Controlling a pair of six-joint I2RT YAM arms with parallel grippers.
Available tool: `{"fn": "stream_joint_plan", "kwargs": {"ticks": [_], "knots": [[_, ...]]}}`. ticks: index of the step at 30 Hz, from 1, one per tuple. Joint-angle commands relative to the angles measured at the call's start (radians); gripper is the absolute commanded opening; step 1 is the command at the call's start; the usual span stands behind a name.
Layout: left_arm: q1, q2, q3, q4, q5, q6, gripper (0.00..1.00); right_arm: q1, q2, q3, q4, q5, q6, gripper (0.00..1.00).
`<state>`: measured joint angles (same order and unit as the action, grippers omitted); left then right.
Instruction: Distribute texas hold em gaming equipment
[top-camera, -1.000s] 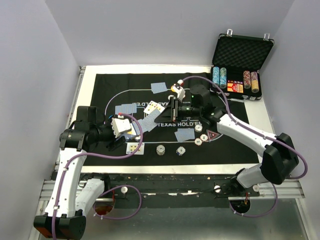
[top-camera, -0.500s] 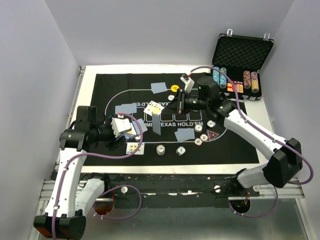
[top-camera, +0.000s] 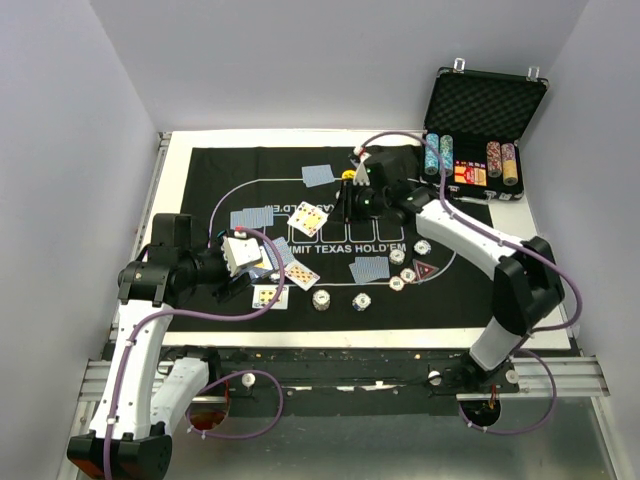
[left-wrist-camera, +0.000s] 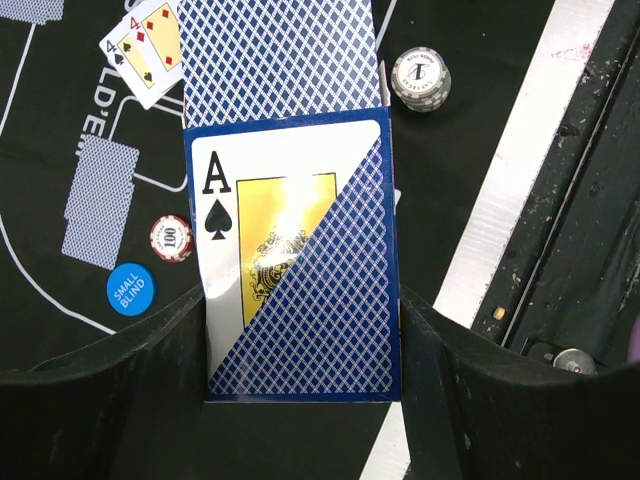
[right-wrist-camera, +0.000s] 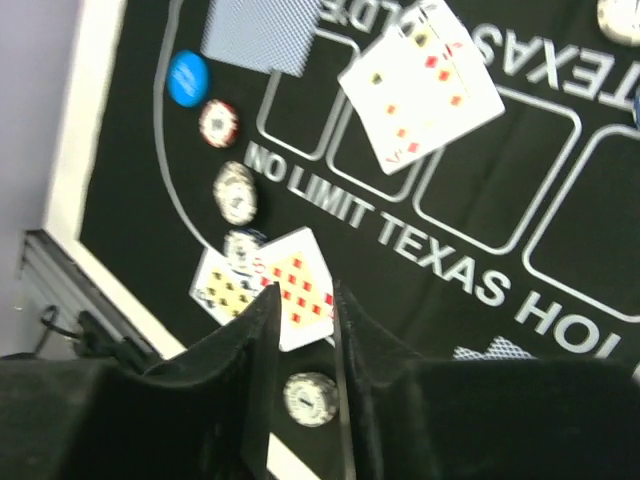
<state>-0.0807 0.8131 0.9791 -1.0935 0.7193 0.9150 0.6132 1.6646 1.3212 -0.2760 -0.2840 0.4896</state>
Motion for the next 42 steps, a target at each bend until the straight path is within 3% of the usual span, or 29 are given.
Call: {"fn": "stream_joint_plan", "kwargs": {"ticks": [1, 3, 7, 15, 28, 42], "knots": [[-0.004, -0.012, -0.002, 0.023, 0.055, -0.005, 0.48, 0.011, 0.061, -0.065, -0.008, 0.052, -0.037, 0.43], [-0.004, -0.009, -0.002, 0.021, 0.055, -0.005, 0.48, 0.042, 0.096, -0.083, -0.002, 0.062, -0.042, 0.49], [-0.004, -0.003, 0.0, 0.026, 0.048, -0.007, 0.48, 0.132, 0.152, -0.091, 0.04, 0.068, -0.04, 0.52], [-0.004, -0.008, -0.005, 0.023, 0.042, -0.001, 0.48, 0.223, 0.228, -0.091, 0.103, -0.038, -0.026, 0.52], [-0.004, -0.006, 0.006, 0.015, 0.039, 0.002, 0.48, 0.253, 0.346, -0.108, 0.198, -0.213, 0.02, 0.49], [-0.004, -0.002, 0.016, 0.009, 0.031, 0.005, 0.48, 0.269, 0.393, -0.045, 0.107, -0.08, -0.017, 0.46]]}}
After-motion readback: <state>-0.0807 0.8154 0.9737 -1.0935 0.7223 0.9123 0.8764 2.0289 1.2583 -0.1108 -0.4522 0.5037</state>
